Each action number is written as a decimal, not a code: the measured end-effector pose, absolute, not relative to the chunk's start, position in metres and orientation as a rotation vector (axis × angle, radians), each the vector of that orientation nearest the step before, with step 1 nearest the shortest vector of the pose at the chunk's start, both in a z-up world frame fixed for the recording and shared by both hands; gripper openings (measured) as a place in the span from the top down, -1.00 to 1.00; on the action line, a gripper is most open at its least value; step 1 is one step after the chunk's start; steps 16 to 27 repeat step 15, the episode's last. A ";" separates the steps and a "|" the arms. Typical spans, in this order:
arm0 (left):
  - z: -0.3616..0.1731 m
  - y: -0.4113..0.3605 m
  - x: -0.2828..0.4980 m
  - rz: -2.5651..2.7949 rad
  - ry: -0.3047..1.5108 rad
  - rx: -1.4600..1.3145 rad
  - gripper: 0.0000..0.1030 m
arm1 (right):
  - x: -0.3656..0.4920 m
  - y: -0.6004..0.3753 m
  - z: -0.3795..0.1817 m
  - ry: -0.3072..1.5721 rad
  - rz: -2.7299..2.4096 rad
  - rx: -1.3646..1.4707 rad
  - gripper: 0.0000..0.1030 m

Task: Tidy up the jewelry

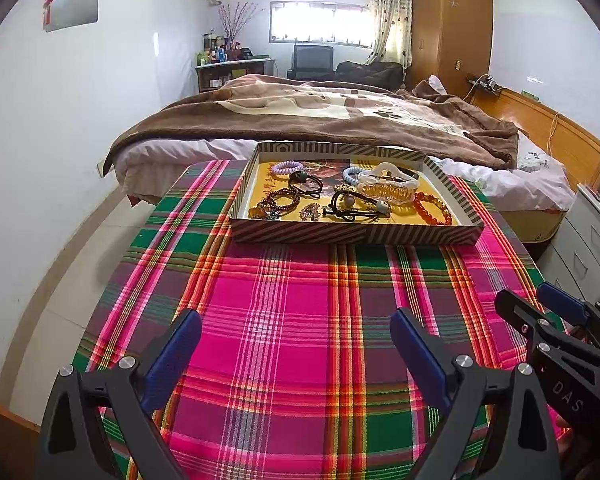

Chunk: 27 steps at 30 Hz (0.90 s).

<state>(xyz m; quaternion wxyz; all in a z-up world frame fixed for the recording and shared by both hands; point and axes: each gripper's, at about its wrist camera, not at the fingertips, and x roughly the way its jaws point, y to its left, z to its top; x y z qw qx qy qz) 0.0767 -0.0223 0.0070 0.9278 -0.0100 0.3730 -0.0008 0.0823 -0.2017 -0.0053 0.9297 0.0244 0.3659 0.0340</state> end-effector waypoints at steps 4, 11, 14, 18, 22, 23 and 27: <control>0.008 -0.022 0.076 0.002 0.760 -0.021 -0.86 | 0.082 -0.202 -0.005 0.749 0.070 0.050 -0.18; 0.008 -0.020 0.076 0.011 0.755 -0.027 -0.86 | 0.082 -0.201 -0.006 0.750 0.070 0.053 -0.18; 0.008 -0.020 0.077 0.013 0.757 -0.025 -0.86 | 0.082 -0.202 -0.006 0.751 0.070 0.052 -0.18; 0.008 -0.020 0.077 0.013 0.758 -0.026 -0.86 | 0.082 -0.202 -0.006 0.751 0.070 0.052 -0.18; 0.008 -0.020 0.077 0.013 0.758 -0.026 -0.86 | 0.082 -0.202 -0.006 0.751 0.070 0.052 -0.18; 0.008 -0.020 0.077 0.013 0.758 -0.026 -0.86 | 0.082 -0.202 -0.006 0.751 0.070 0.052 -0.18; 0.008 -0.020 0.077 0.013 0.758 -0.026 -0.86 | 0.082 -0.202 -0.006 0.751 0.070 0.052 -0.18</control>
